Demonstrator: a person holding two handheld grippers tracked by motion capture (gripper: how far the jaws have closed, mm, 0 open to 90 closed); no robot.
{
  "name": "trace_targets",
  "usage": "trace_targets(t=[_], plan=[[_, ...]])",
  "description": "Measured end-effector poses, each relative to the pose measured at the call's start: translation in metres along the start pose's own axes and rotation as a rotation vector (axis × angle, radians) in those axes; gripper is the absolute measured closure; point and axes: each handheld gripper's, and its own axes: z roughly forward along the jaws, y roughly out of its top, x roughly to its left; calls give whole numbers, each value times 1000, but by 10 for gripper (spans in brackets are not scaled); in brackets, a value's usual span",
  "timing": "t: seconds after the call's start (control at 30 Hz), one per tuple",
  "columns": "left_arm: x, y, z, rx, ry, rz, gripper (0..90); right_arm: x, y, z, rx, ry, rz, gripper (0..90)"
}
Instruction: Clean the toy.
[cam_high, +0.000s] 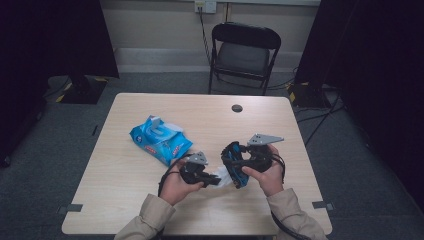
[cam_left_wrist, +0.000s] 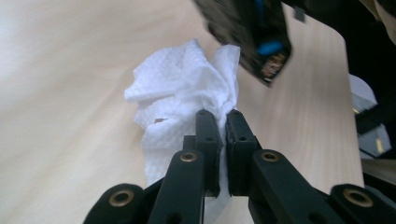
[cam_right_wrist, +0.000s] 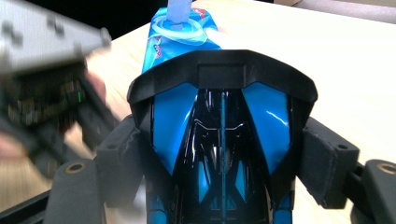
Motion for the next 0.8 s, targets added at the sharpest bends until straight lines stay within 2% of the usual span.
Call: trace_targets(t=[0.2, 0.37, 0.5, 0.8], plan=[[14, 11, -29, -30, 67, -4, 860, 2, -3, 0, 13, 8, -4, 256], [20, 21, -37, -55, 103, -10, 860, 5, -6, 1, 20, 28, -11, 255], [22, 28, -36, -93, 96, -11, 860, 9, -6, 2, 23, 39, -18, 255], [14, 32, -21, -79, 53, 21, 860, 10, -10, 8, 39, 52, -19, 256]])
